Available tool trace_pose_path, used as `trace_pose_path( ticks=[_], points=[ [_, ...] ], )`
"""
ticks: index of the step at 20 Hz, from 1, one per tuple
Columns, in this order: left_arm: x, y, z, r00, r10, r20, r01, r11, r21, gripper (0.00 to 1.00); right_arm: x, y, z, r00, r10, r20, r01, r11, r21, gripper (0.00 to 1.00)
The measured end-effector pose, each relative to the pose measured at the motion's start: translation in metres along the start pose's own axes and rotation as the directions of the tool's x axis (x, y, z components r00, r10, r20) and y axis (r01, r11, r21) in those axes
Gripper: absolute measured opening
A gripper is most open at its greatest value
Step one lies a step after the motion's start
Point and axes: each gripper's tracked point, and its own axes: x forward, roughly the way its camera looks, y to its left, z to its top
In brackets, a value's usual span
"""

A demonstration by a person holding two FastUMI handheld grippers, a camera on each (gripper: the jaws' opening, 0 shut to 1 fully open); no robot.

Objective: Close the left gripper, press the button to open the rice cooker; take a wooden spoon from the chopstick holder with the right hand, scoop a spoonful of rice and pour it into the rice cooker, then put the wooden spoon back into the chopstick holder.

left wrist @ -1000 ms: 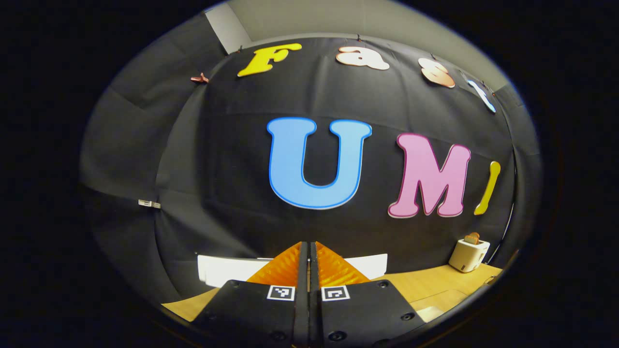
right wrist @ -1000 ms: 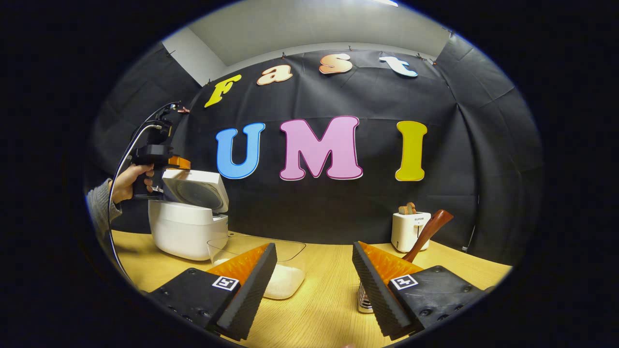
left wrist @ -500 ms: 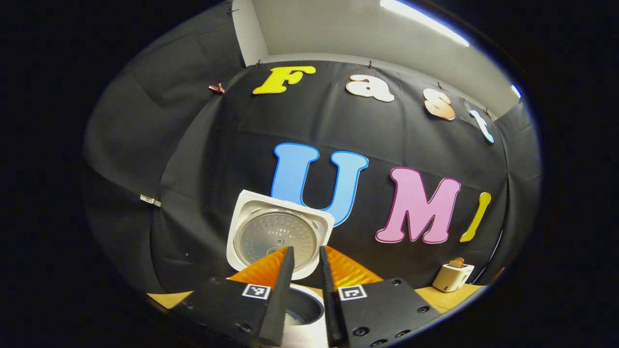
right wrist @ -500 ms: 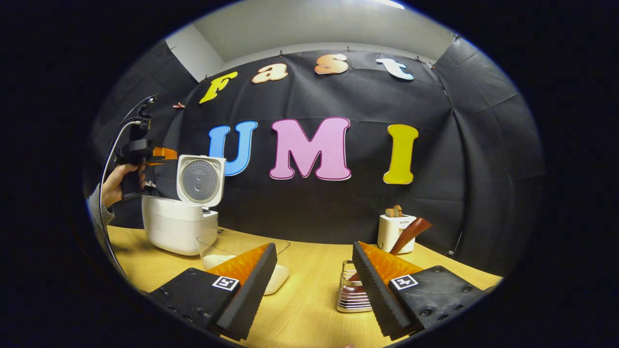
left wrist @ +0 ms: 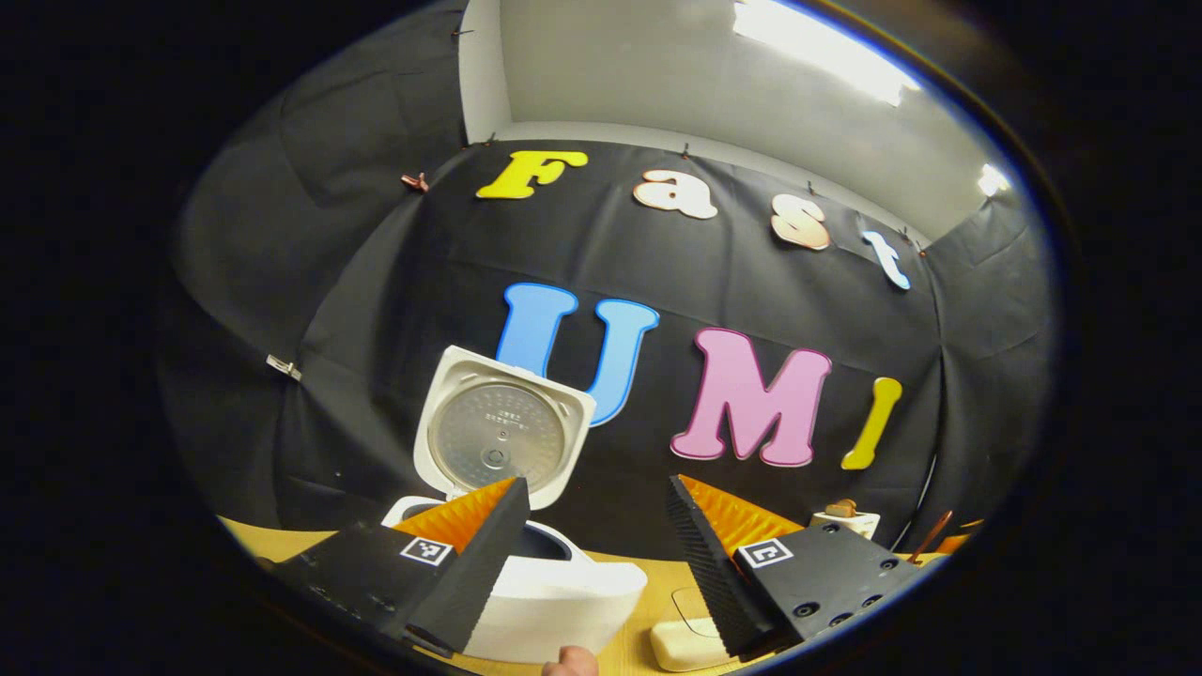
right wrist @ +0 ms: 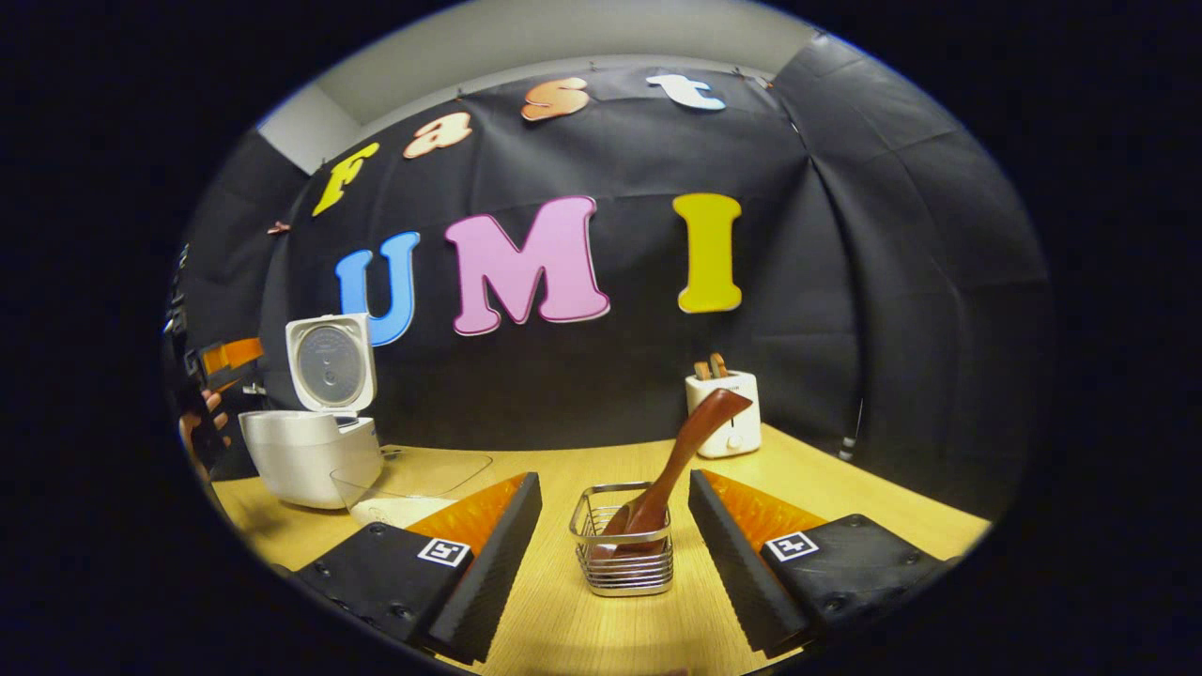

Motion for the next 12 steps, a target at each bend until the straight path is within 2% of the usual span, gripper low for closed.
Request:
trace_pose_path(
  ticks=[3, 6, 11, 12],
  points=[
    [-0.013, -0.001, -0.007, 1.0, 0.012, -0.008, -0.012, 0.998, 0.055, 0.95, 0.026, -0.012, -0.004, 1.0, 0.001, -0.017, 0.002, 0.99, 0.14, 0.97],
    [-0.016, -0.004, -0.014, 0.999, 0.001, -0.032, 0.001, 0.999, 0.047, 0.95, 0.057, -0.024, -0.015, 0.998, -0.001, -0.055, 0.016, 0.962, 0.274, 0.97],
    [-0.018, 0.007, -0.018, 0.998, 0.005, -0.063, -0.006, 1.0, -0.001, 0.95, 0.089, -0.031, -0.023, 0.996, -0.015, -0.089, 0.045, 0.938, 0.344, 0.95],
    [-0.018, 0.005, -0.02, 0.998, -0.003, -0.066, 0.002, 1.0, -0.012, 0.95, 0.093, -0.03, -0.023, 0.996, -0.025, -0.091, 0.054, 0.938, 0.343, 0.79]
  ],
)
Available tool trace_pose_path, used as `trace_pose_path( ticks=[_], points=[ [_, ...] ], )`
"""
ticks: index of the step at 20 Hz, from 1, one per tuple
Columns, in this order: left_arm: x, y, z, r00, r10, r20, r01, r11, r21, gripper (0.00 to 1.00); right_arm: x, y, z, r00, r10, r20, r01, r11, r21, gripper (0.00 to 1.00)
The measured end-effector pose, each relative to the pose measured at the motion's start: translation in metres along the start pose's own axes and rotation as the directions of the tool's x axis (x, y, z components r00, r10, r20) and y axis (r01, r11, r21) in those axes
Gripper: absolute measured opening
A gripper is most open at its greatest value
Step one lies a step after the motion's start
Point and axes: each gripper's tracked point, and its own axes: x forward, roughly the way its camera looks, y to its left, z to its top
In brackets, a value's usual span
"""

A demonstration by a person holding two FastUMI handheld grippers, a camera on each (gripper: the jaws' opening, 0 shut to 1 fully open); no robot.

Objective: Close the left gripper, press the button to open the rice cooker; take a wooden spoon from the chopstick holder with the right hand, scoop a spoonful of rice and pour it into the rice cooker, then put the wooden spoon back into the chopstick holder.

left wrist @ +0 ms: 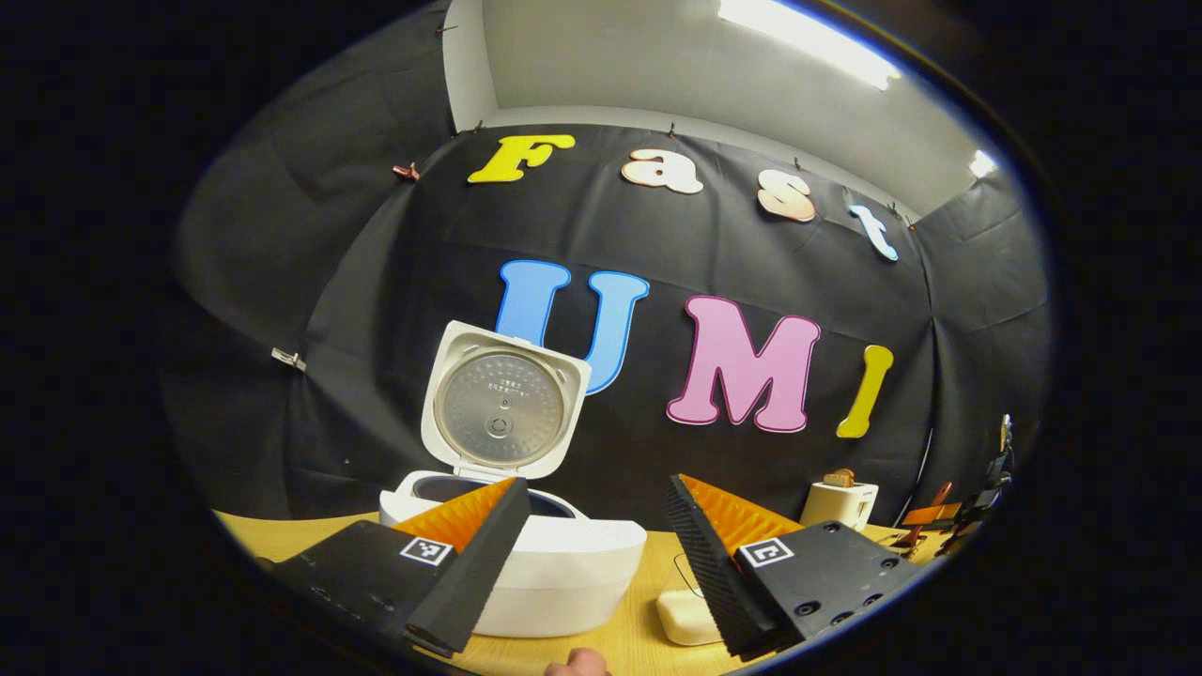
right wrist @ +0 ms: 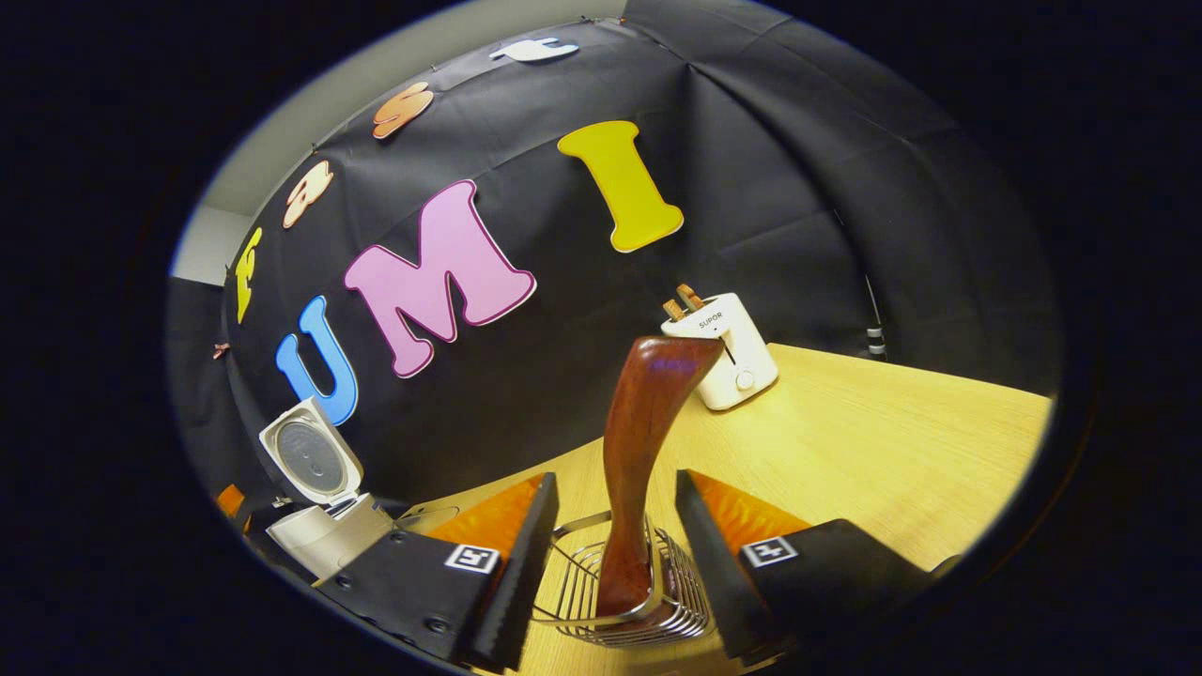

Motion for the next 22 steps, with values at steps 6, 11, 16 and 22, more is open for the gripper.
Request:
trace_pose_path(
  ticks=[6, 11, 16, 22],
  points=[
    [0.003, -0.001, -0.008, 1.0, -0.016, -0.025, 0.015, 0.999, -0.039, 0.95, 0.023, -0.002, -0.012, 0.996, -0.033, -0.087, 0.025, 0.995, -0.094, 0.36],
    [0.004, 0.001, -0.009, 0.999, -0.022, -0.033, 0.02, 0.998, -0.058, 0.95, 0.017, 0.012, 0.007, 0.999, -0.026, -0.035, 0.019, 0.982, -0.19, 0.21],
    [0.004, 0.007, -0.009, 0.999, -0.011, -0.036, 0.008, 0.998, -0.066, 0.95, 0.012, 0.044, 0.046, 0.998, 0.018, 0.055, -0.005, 0.972, -0.235, 0.22],
    [0.004, 0.016, -0.01, 0.999, 0.005, -0.044, -0.008, 0.998, -0.07, 0.95, 0.01, 0.115, 0.072, 0.988, 0.12, 0.099, -0.084, 0.947, -0.309, 0.22]
  ],
)
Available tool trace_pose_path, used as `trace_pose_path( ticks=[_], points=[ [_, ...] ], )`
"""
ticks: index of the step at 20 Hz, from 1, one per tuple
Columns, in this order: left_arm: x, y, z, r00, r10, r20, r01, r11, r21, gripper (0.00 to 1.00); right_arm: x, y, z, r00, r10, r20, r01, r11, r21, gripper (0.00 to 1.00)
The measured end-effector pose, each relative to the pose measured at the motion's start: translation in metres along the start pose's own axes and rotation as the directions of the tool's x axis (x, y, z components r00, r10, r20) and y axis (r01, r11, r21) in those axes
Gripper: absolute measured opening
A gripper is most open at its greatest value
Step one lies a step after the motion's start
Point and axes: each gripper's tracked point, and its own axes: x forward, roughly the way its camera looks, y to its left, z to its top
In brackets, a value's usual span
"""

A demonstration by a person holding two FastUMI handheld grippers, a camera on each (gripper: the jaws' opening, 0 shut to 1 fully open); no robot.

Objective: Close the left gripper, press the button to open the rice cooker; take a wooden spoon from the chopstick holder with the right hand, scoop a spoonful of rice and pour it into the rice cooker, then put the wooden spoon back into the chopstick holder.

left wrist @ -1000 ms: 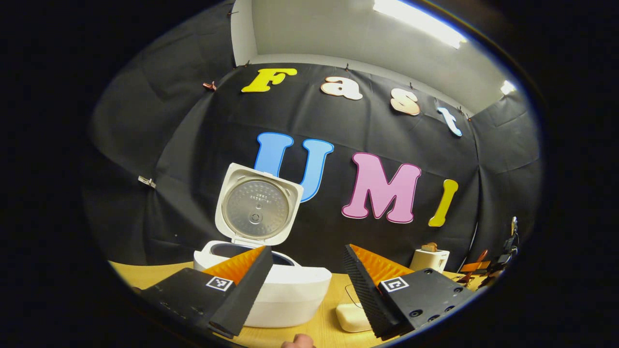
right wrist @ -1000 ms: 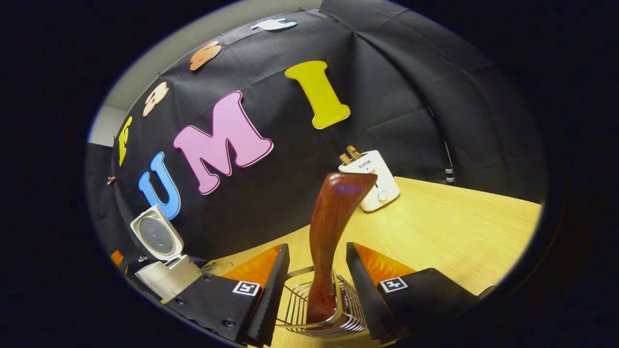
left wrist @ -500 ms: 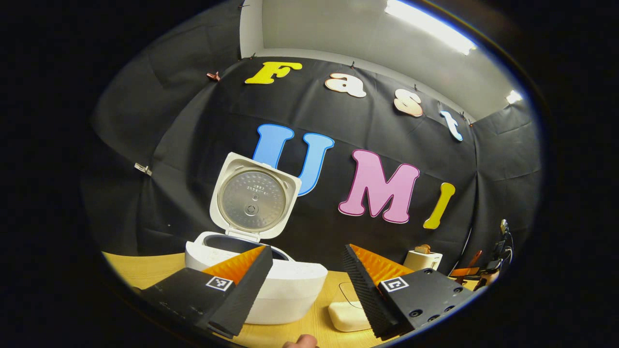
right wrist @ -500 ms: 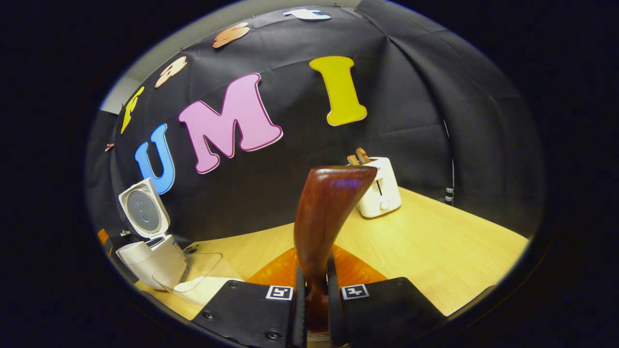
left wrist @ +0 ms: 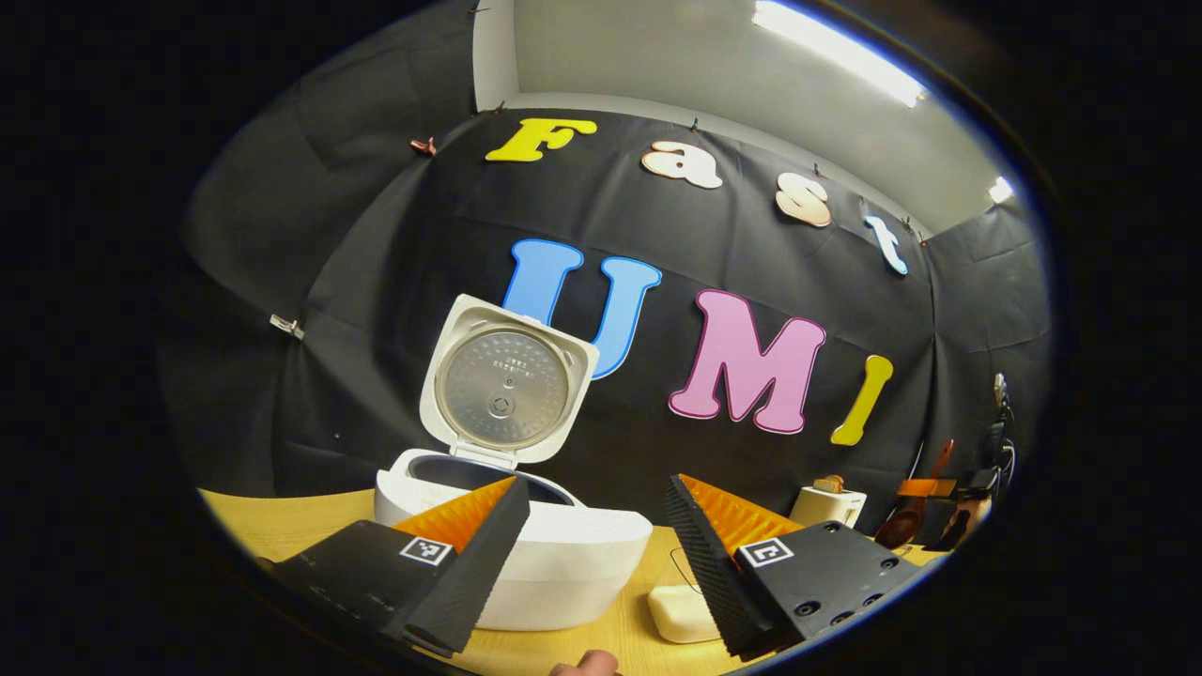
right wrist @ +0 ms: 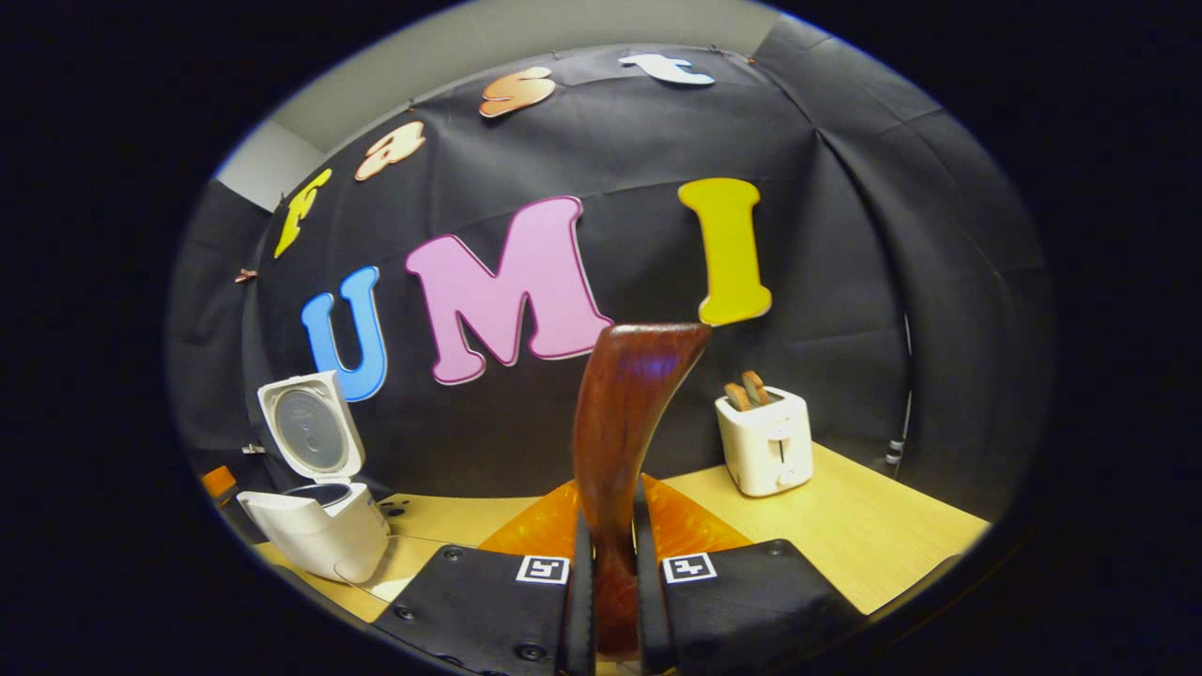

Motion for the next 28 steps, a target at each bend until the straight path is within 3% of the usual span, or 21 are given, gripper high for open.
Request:
trace_pose_path(
  ticks=[5, 11, 18, 28],
  points=[
    [0.002, 0.013, -0.002, 1.0, 0.019, -0.009, -0.019, 1.0, -0.005, 0.95, 0.015, 0.082, 0.003, 0.989, 0.15, 0.002, -0.15, 0.989, -0.006, 0.21],
    [0.005, 0.024, -0.008, 0.999, 0.04, -0.032, -0.04, 0.999, -0.014, 0.95, 0.043, 0.154, -0.043, 0.963, 0.257, -0.084, -0.261, 0.965, -0.031, 0.21],
    [0.007, 0.032, -0.009, 0.998, 0.049, -0.034, -0.05, 0.998, -0.03, 0.95, 0.057, 0.172, -0.118, 0.946, 0.237, -0.22, -0.279, 0.942, -0.188, 0.21],
    [0.008, 0.032, -0.01, 0.998, 0.052, -0.036, -0.053, 0.998, -0.015, 0.95, 0.048, 0.183, -0.169, 0.918, 0.198, -0.343, -0.335, 0.851, -0.404, 0.21]
  ],
)
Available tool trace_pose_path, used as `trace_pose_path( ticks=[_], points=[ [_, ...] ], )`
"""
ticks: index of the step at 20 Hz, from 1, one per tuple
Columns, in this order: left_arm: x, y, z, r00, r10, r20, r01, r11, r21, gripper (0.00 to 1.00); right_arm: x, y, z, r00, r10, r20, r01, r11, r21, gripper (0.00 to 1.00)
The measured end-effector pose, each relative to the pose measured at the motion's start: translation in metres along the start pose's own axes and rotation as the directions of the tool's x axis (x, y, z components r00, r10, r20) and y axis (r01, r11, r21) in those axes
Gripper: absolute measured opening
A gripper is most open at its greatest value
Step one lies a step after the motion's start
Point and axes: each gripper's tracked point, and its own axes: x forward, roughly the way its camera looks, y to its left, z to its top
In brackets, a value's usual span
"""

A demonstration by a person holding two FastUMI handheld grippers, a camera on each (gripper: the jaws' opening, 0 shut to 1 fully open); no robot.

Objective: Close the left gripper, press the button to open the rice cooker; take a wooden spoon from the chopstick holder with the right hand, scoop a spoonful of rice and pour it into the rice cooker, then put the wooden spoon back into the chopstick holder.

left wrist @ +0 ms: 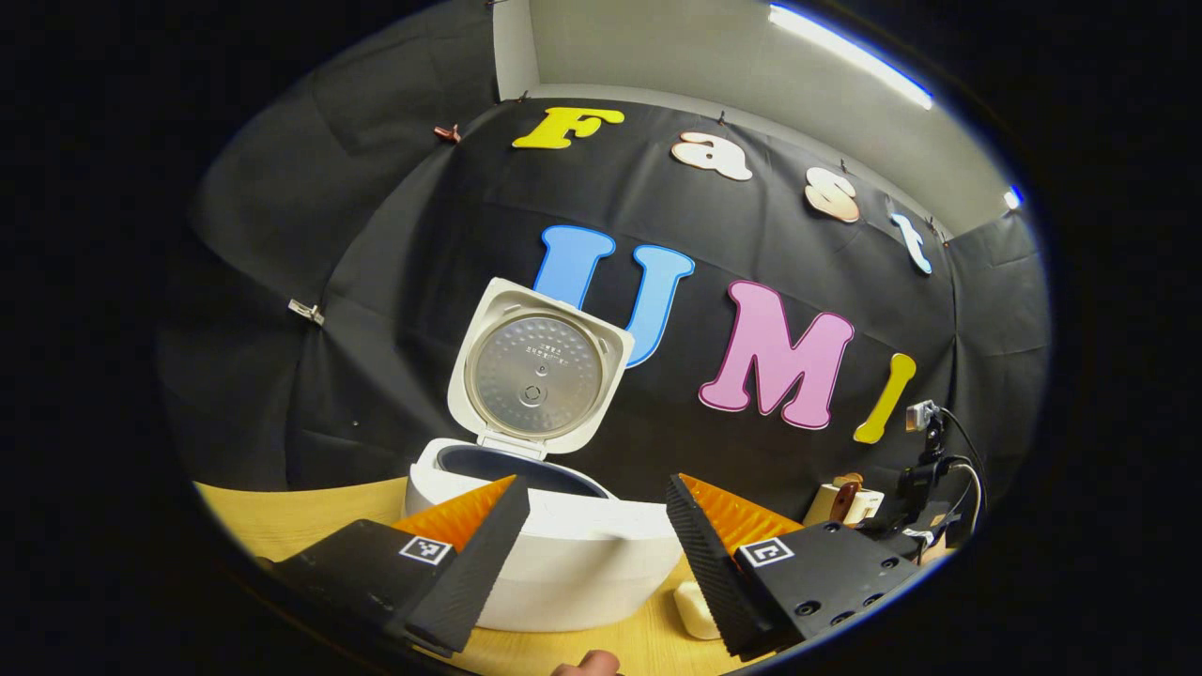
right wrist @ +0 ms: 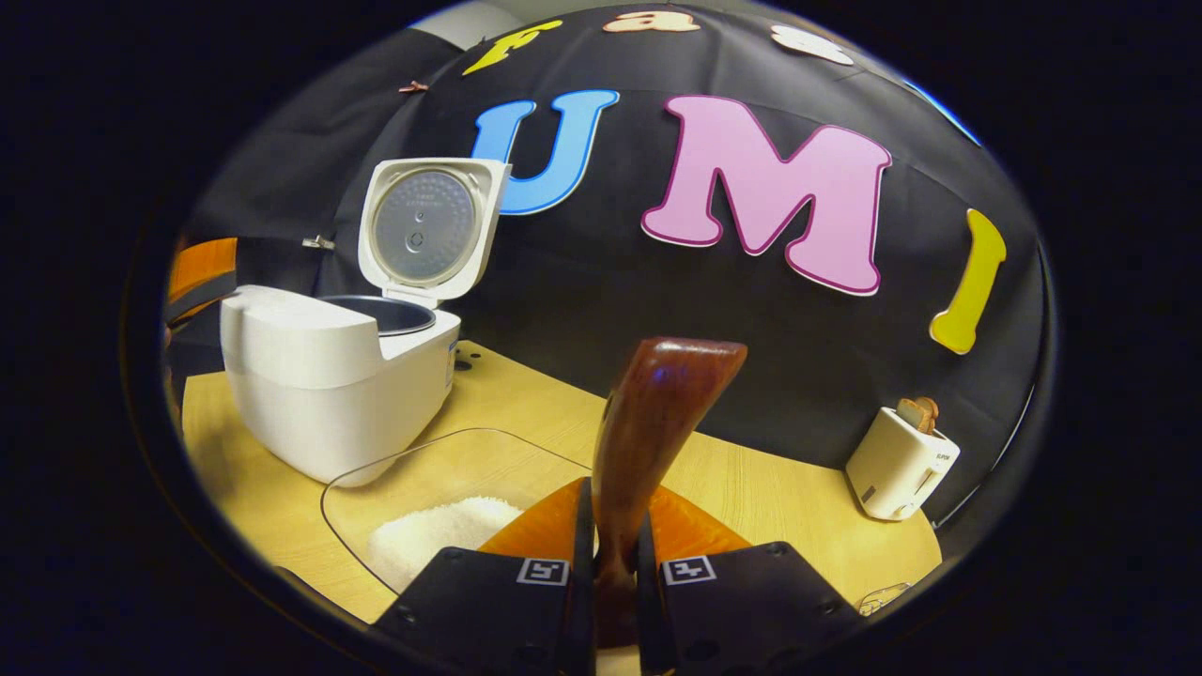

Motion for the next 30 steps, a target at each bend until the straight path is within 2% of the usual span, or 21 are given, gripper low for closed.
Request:
trace_pose_path(
  ticks=[4, 7, 11, 14, 17, 20, 21, 23, 25, 27, 28, 30],
  points=[
    [0.0, 0.0, -0.001, 1.0, 0.0, -0.001, 0.0, 1.0, -0.001, 0.95, -0.003, 0.008, -0.004, 0.999, 0.023, -0.039, -0.021, 0.998, 0.051, 0.21],
    [0.001, -0.001, 0.0, 1.0, -0.002, -0.002, 0.002, 1.0, -0.001, 0.95, -0.003, 0.032, -0.008, 0.996, 0.074, -0.055, -0.067, 0.991, 0.116, 0.21],
    [-0.001, -0.001, 0.001, 1.0, -0.007, -0.003, 0.007, 1.0, -0.008, 0.95, 0.0, 0.053, -0.006, 0.996, 0.079, -0.041, -0.071, 0.981, 0.178, 0.22],
    [-0.001, -0.001, 0.0, 1.0, -0.009, -0.002, 0.009, 1.0, -0.013, 0.95, 0.004, 0.062, -0.004, 0.995, 0.09, -0.034, -0.078, 0.96, 0.268, 0.22],
    [-0.001, -0.001, 0.001, 1.0, -0.012, -0.002, 0.012, 1.0, -0.015, 0.95, 0.007, 0.048, -0.002, 0.998, 0.065, -0.013, -0.055, 0.919, 0.391, 0.22],
    [-0.002, -0.002, 0.001, 1.0, -0.015, -0.002, 0.015, 1.0, -0.021, 0.95, 0.004, 0.024, -0.005, 1.0, 0.03, 0.007, -0.029, 0.836, 0.549, 0.22],
    [-0.002, -0.002, 0.001, 1.0, -0.015, -0.002, 0.015, 1.0, -0.022, 0.95, 0.003, 0.015, -0.005, 1.0, 0.011, 0.015, -0.017, 0.818, 0.575, 0.22],
    [-0.001, -0.001, 0.001, 1.0, -0.014, -0.002, 0.014, 1.0, -0.022, 0.95, 0.0, -0.004, 0.001, 0.999, -0.035, 0.031, 0.009, 0.803, 0.595, 0.21],
    [-0.001, -0.001, 0.001, 1.0, -0.011, -0.003, 0.011, 1.0, -0.021, 0.95, -0.004, -0.018, 0.006, 0.996, -0.075, 0.042, 0.036, 0.807, 0.59, 0.21],
    [-0.001, -0.001, 0.001, 1.0, -0.009, -0.003, 0.009, 1.0, -0.021, 0.95, -0.006, -0.022, 0.006, 0.996, -0.082, 0.039, 0.042, 0.801, 0.598, 0.21],
    [-0.001, -0.001, 0.0, 1.0, -0.009, -0.003, 0.009, 1.0, -0.02, 0.95, -0.006, -0.02, 0.002, 0.997, -0.072, 0.029, 0.038, 0.783, 0.621, 0.21],
    [-0.001, -0.001, 0.001, 1.0, -0.009, -0.003, 0.009, 1.0, -0.021, 0.95, -0.004, -0.018, -0.004, 0.999, -0.05, 0.017, 0.023, 0.705, 0.709, 0.22]
  ],
)
